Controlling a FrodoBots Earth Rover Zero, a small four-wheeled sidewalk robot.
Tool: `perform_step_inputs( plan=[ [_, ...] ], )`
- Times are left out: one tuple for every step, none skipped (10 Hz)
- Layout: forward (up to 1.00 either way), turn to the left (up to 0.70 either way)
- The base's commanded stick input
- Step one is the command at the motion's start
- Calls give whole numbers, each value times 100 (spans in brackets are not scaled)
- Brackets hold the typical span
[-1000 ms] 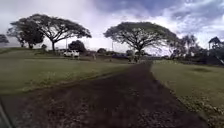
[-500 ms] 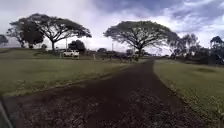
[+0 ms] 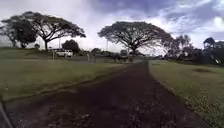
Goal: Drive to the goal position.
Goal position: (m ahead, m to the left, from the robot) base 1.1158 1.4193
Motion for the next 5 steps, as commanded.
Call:
perform_step_inputs(
  plan=[
    [50,-45],
    [50,-41],
    [50,-31],
    [50,-20],
    [50,-10]
  ],
)
